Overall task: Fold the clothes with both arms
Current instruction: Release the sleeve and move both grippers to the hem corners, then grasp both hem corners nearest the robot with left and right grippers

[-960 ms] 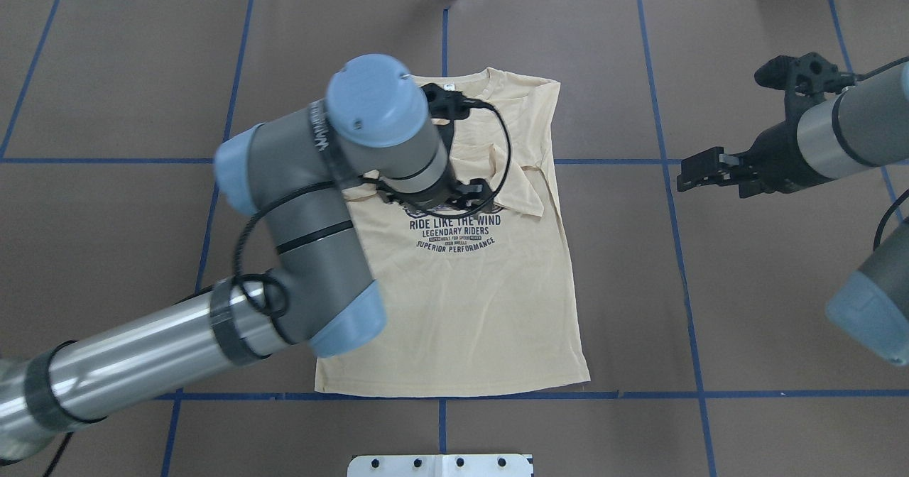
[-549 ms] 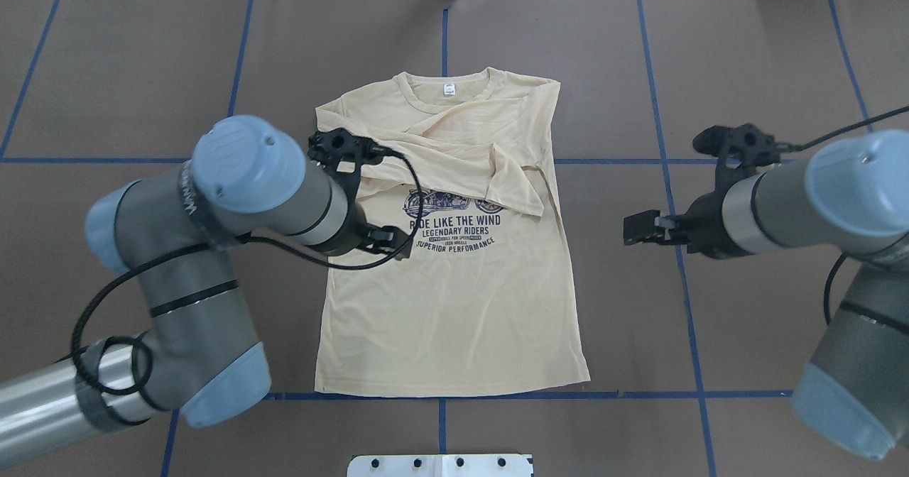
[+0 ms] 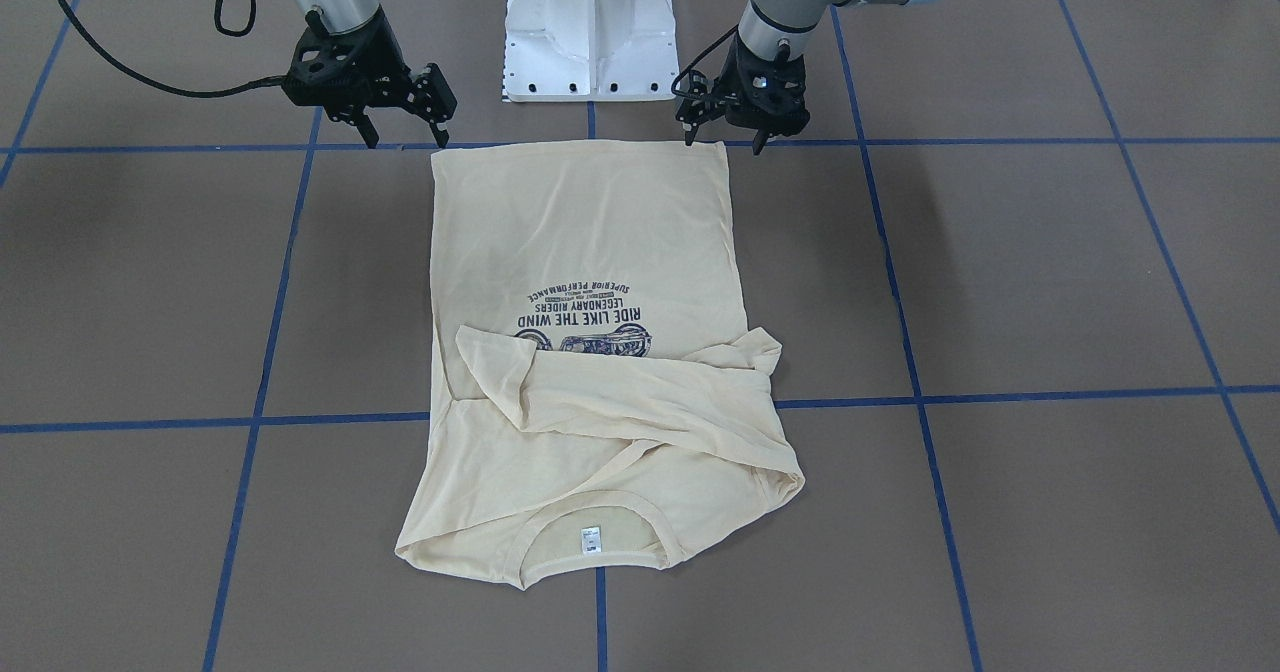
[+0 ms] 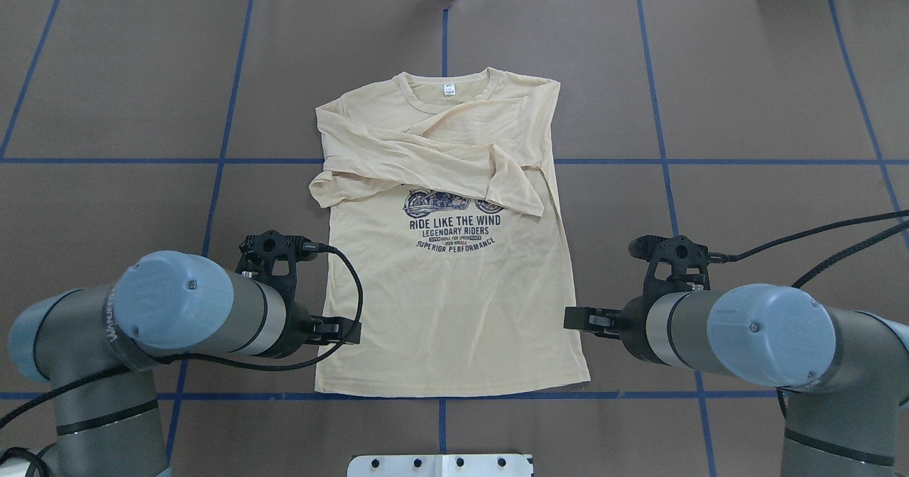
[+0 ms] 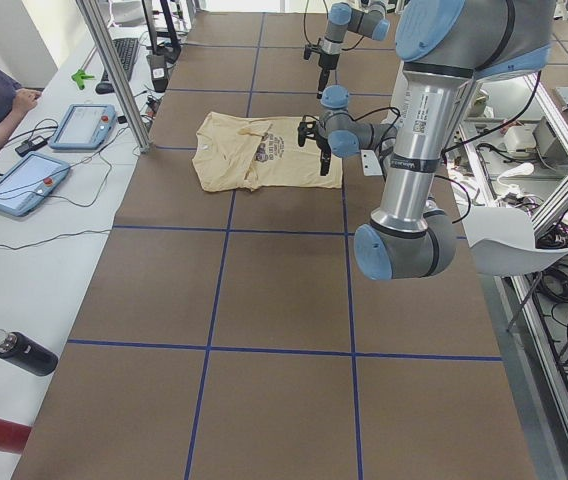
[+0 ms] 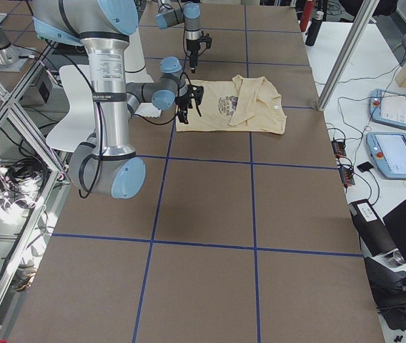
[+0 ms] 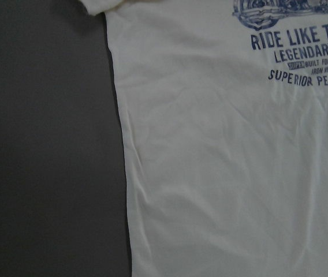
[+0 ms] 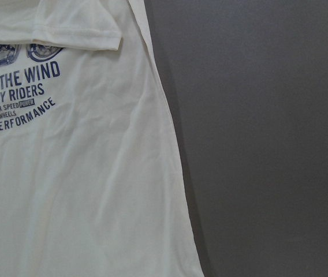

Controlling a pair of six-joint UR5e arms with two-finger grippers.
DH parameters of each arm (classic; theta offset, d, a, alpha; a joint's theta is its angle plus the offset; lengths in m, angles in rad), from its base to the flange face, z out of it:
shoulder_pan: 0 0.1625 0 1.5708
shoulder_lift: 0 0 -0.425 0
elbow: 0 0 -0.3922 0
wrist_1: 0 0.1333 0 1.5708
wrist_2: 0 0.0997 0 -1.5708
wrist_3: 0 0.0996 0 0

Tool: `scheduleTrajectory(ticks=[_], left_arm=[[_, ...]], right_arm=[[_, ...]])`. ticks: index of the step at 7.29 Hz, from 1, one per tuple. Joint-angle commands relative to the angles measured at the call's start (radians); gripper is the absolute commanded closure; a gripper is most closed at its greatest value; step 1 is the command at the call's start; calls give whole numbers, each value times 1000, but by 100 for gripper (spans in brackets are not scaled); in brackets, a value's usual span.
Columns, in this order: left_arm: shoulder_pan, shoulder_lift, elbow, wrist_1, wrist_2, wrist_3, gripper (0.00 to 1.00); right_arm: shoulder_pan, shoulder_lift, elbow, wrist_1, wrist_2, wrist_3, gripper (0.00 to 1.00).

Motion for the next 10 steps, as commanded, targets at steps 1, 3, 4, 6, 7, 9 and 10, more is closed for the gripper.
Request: scheduleTrajectory(ticks=[1, 3, 4, 6, 7, 9, 10], left_arm=[[63, 19, 48, -47, 35, -80, 12], [80, 21, 53, -46, 35, -81, 30], [92, 18, 54, -42, 37, -81, 39], [106, 12, 74, -41, 37, -79, 44], [106, 12, 77, -36, 38, -78, 46], [106, 13, 84, -33, 38, -73, 52], [106, 13, 85, -33, 38, -73, 56]], right_arm=[[-9, 2, 3, -1, -6, 14, 0], [-9, 2, 3, 1, -7, 12, 0], [-9, 2, 3, 1, -7, 12, 0], [-12, 0, 3, -1, -16, 12, 0], [-22, 0, 3, -1, -32, 12, 0], [-29, 0, 3, -1, -35, 14, 0], [-29, 0, 3, -1, -35, 12, 0]])
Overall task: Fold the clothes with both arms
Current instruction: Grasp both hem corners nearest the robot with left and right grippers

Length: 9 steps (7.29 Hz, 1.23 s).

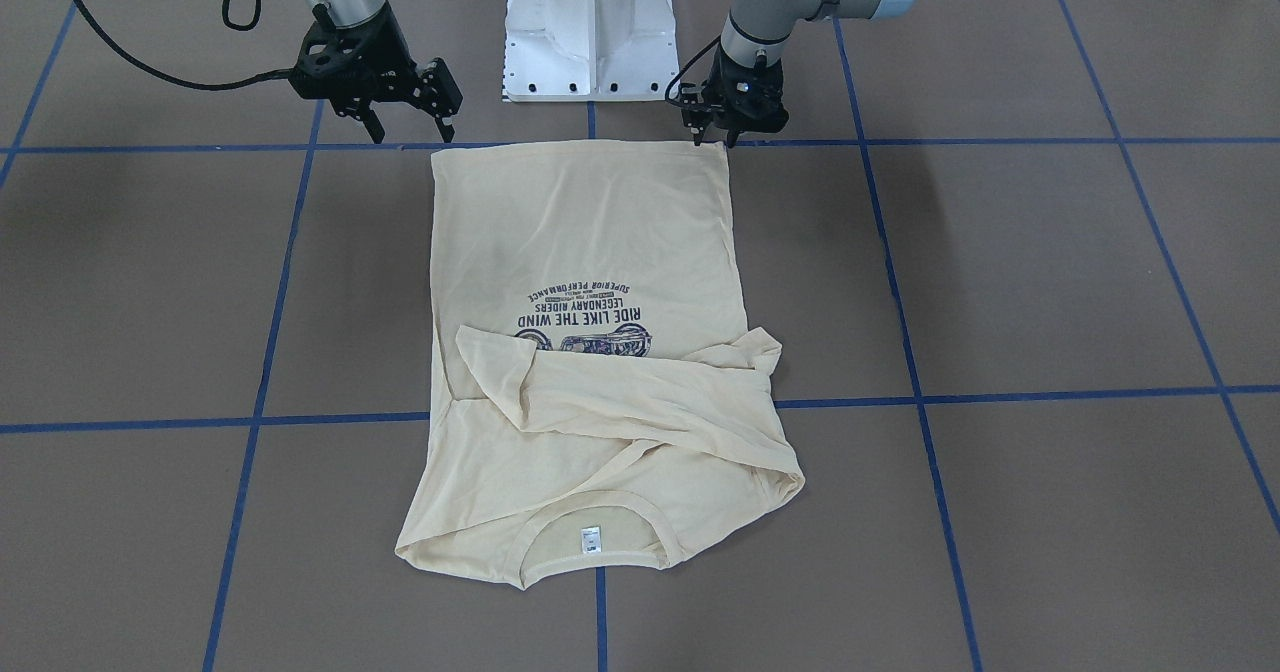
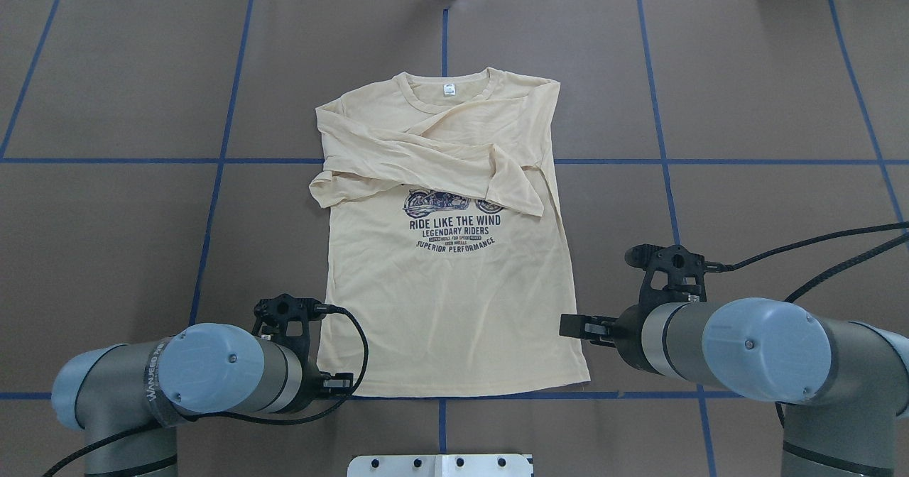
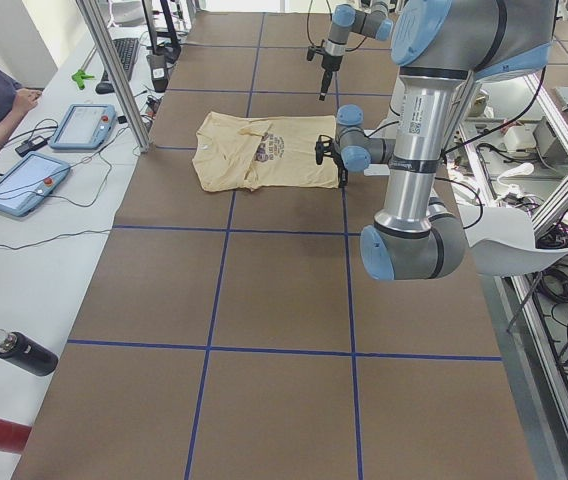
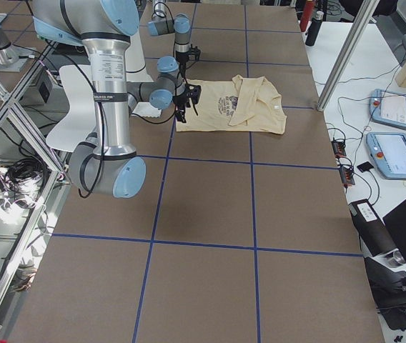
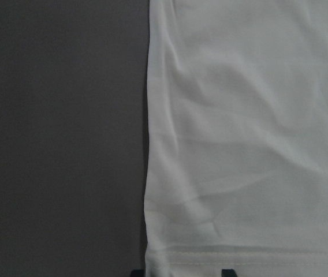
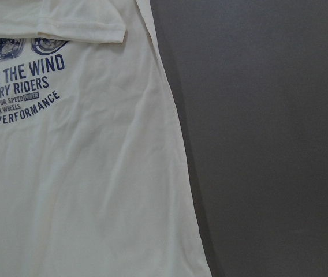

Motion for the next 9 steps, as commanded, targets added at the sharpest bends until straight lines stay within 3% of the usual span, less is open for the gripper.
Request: scheduleTrajectory(ticks=[1, 7, 9], left_arm=[[0, -1, 4, 1, 0, 1, 63], [-12, 1, 2, 19, 0, 1, 79], [-14, 2, 2, 19, 0, 1, 100]], right_arm=[[-2, 0, 0, 0, -1, 1, 0], [-5, 0, 0, 0, -1, -1, 0], [-8, 0, 0, 0, -1, 1, 0]])
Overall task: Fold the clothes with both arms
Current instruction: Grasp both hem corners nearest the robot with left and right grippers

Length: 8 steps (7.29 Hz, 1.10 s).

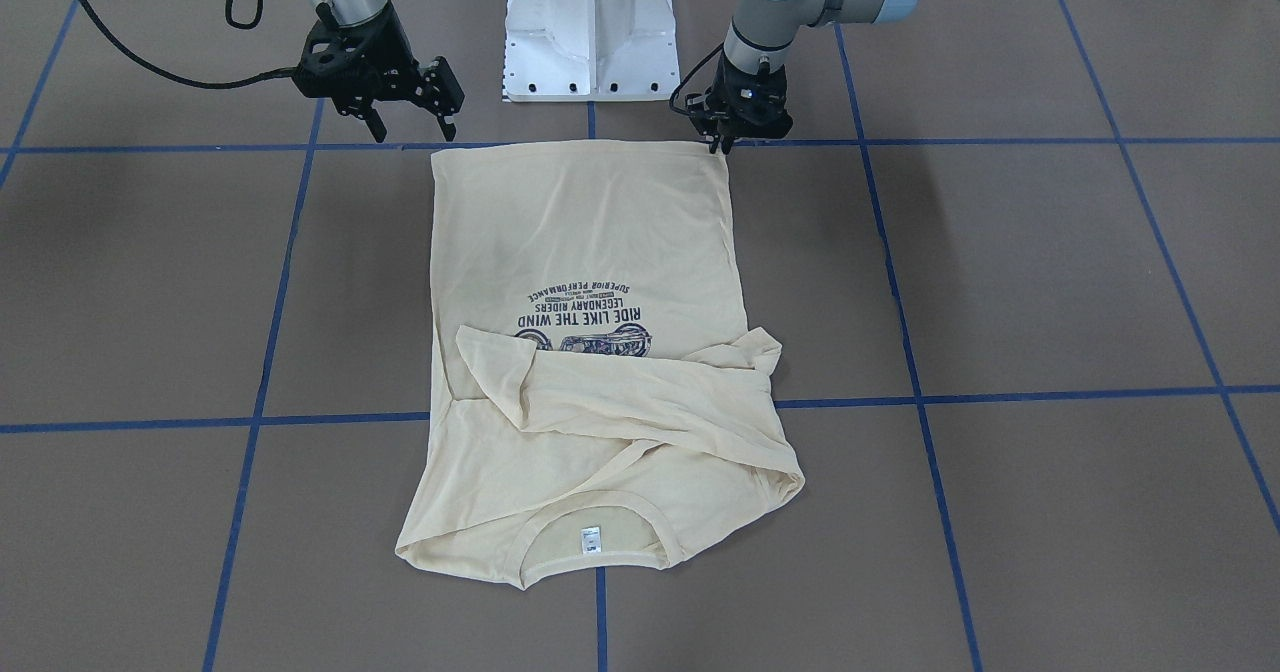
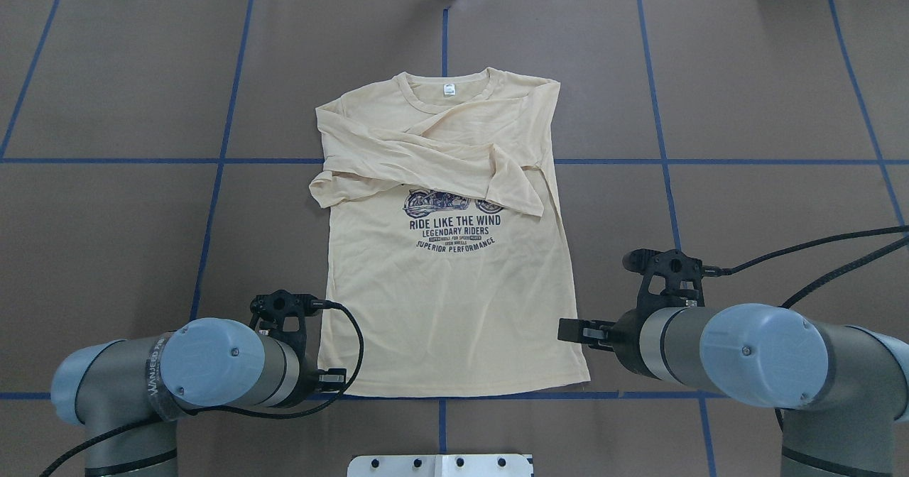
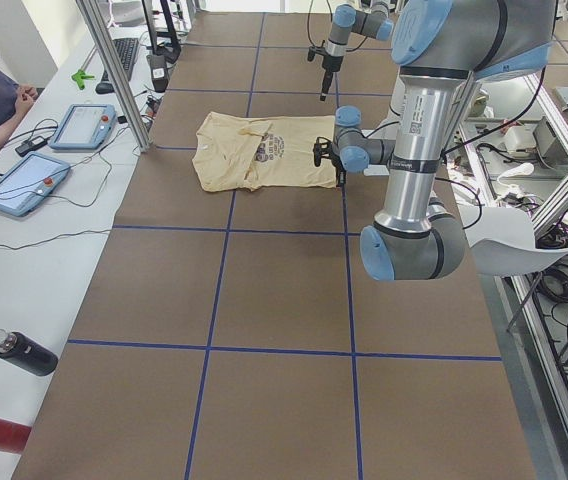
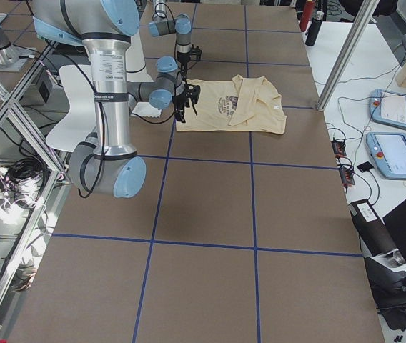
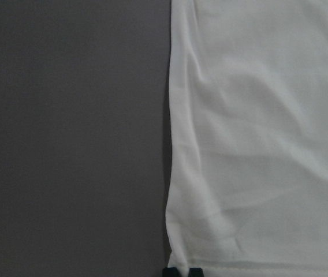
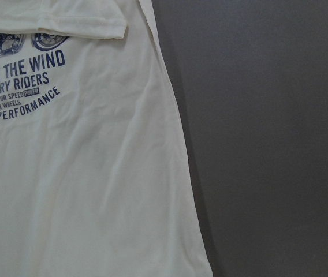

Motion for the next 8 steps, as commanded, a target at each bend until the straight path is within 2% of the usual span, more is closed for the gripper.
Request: scheduleTrajectory(ticks=[1, 3, 4, 5, 6, 7, 8], left_arm=[[-4, 4, -3, 1, 0, 2, 100], [-3, 1, -12, 1, -2, 8, 100], [-3, 1, -14, 1, -3, 8, 100], [-3, -1, -14, 1, -5, 8, 100], [-1, -1, -14, 1, -6, 8, 100], [-1, -3, -14, 1, -6, 8, 100], [0, -1, -14, 1, -8, 8, 100]], right_arm=[[-9, 0, -2, -2, 0, 0, 0], [-66, -3, -30, -6, -81, 8, 1], [-107, -3, -56, -5, -137, 61, 9], [-138, 0, -67, -5, -174, 78, 22], [-149, 2, -78, -5, -181, 79, 31], [-157, 8, -90, -5, -181, 80, 38], [-169, 6, -95, -5, -198, 80, 39]])
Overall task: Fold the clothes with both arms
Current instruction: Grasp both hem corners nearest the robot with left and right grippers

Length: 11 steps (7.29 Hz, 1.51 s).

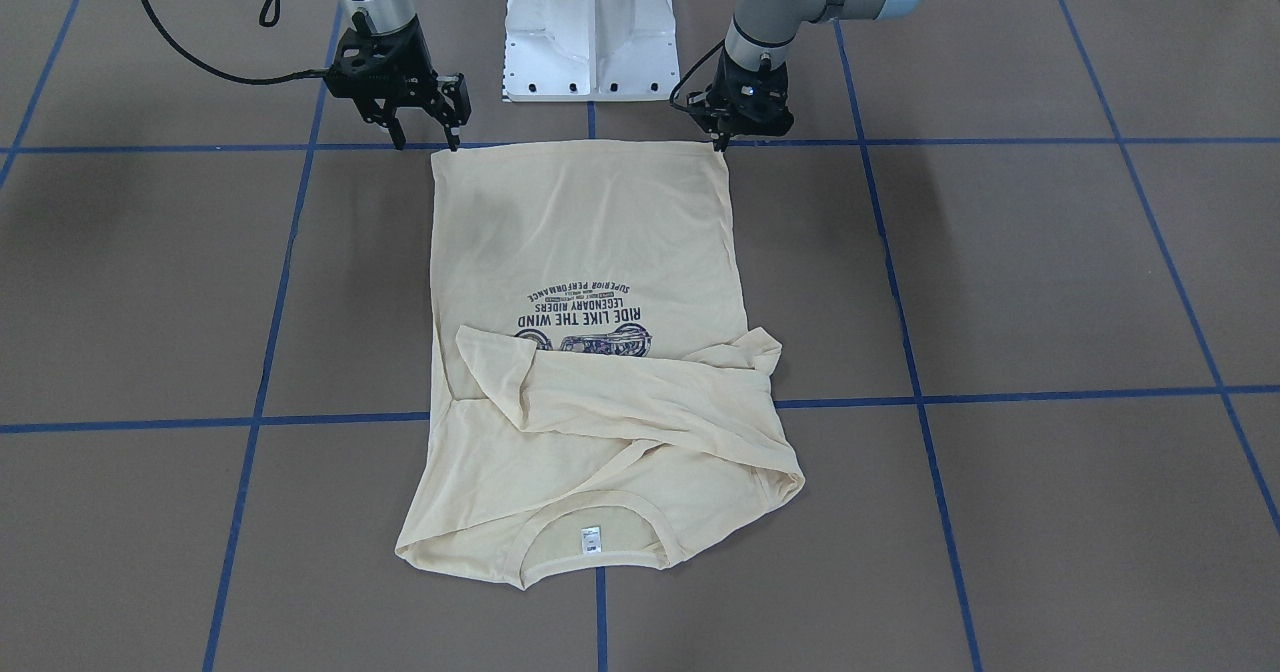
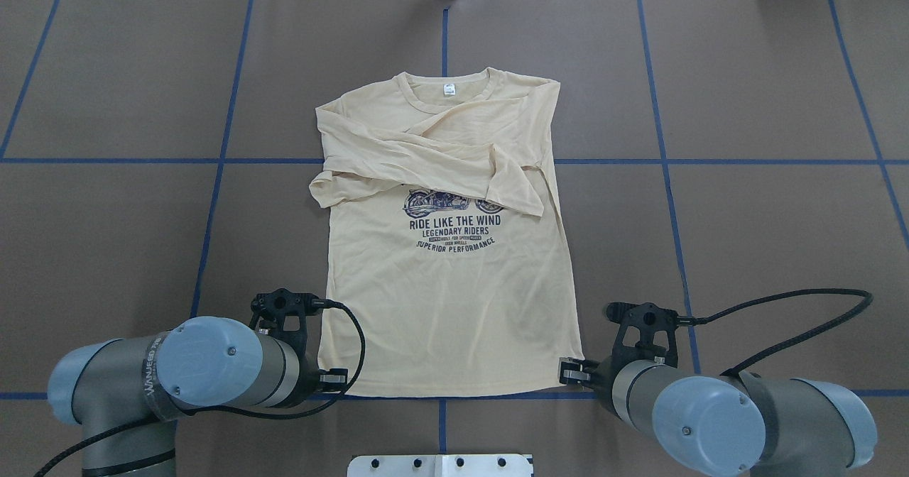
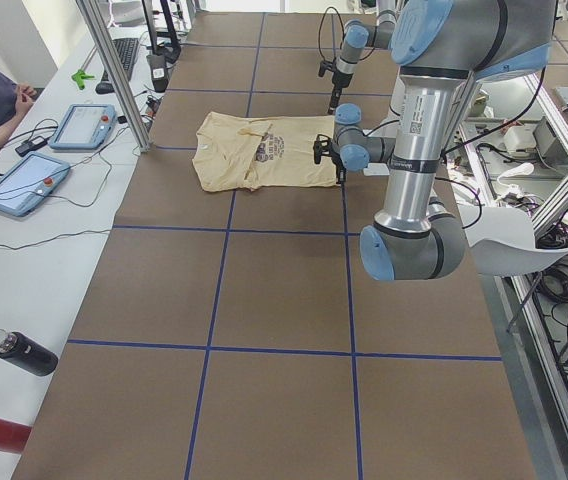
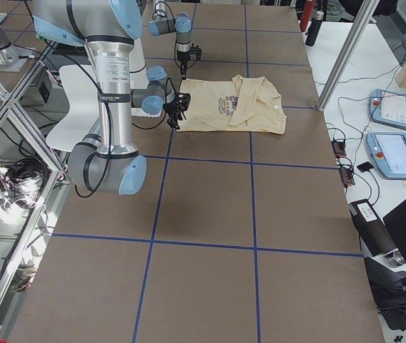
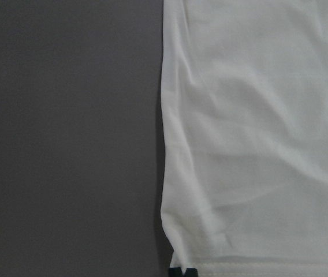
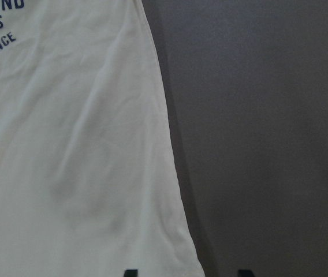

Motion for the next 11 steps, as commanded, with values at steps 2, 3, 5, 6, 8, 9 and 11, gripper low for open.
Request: scheduleTrajectory(ticks=[2, 3, 5, 6, 8, 9, 11], left_arm=[[3, -1, 0, 0, -4, 0, 100], [3, -1, 0, 0, -4, 0, 100], [4, -3, -2, 0, -4, 0, 100], [4, -1, -2, 0, -4, 0, 100], [4, -1, -2, 0, -4, 0, 100], [4, -1, -2, 0, -4, 0, 100], [4, -1, 0, 0, -4, 0, 100]], right_arm=[[-30, 9, -28, 2, -31, 0, 42], [-35, 10, -37, 3, -45, 0, 42], [-41, 10, -54, 5, -48, 0, 42], [-41, 25, -63, 3, -51, 0, 43], [-44, 45, -80, 3, -65, 0, 44], [-45, 46, -80, 3, -65, 2, 57], [-41, 47, -68, 3, -63, 0, 100]])
